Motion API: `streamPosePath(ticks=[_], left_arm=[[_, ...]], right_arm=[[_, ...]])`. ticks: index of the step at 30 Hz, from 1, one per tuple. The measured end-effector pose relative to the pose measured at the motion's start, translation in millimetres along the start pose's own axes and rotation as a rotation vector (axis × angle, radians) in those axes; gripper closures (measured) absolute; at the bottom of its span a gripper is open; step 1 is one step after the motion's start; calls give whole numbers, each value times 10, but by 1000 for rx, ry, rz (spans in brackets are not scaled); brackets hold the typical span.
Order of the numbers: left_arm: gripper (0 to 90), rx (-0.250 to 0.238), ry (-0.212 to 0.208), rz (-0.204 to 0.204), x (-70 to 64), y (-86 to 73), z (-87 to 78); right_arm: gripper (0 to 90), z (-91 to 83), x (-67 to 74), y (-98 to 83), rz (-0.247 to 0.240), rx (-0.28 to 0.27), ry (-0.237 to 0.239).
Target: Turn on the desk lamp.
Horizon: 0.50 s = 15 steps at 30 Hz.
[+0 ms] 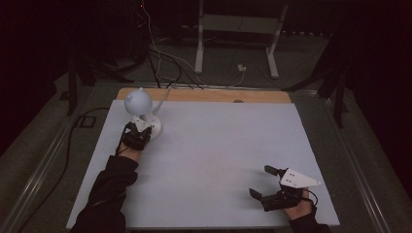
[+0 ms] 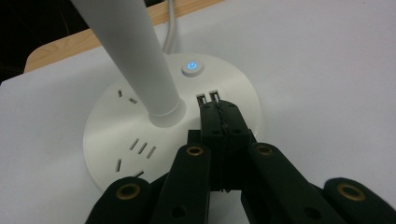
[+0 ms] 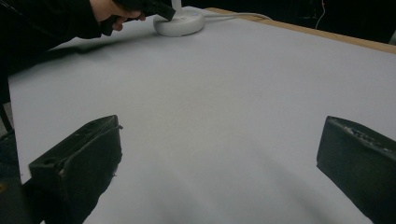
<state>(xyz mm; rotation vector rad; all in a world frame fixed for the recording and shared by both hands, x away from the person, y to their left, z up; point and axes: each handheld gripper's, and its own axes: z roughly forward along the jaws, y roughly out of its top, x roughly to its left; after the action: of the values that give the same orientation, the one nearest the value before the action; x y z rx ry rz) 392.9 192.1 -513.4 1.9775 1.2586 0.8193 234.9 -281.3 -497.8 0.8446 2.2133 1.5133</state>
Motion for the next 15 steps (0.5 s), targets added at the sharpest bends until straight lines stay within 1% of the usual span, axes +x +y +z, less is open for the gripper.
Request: streamPosePath(ticks=[1, 2, 3, 4, 5, 7, 10, 11, 12, 13, 15], left_arm=[[900, -6, 2, 1, -4, -4, 3], [900, 1, 6, 16, -6, 4, 2], [900, 5, 7, 7, -9, 15, 3], [900, -4, 1, -8, -8, 13, 0], [900, -16, 2, -12, -8, 2, -4], [900, -16, 17, -23, -5, 5, -10], [900, -39, 13, -59, 16, 36, -61], [859, -48, 11, -68, 18, 45, -76], [859, -51, 9, -76, 19, 53, -88], [832, -52, 8, -88, 19, 59, -98], [806, -53, -3, -108, 19, 69, -112]], right_arm=[[0, 0, 0, 0, 0, 0, 1], [0, 0, 1, 0, 0, 0, 1], [0, 1, 1, 0, 0, -1, 1], [0, 1, 1, 0, 0, -1, 1], [0, 2, 1, 0, 1, -2, 2], [0, 1, 0, 1, 0, -1, 2], [0, -1, -4, 1, 0, -4, -1], [0, 0, -5, 0, 1, -3, 0], [0, 0, -5, 0, 1, -3, 0], [0, 0, -3, 0, 0, -2, 0], [0, -1, 0, 1, -2, 0, 0]])
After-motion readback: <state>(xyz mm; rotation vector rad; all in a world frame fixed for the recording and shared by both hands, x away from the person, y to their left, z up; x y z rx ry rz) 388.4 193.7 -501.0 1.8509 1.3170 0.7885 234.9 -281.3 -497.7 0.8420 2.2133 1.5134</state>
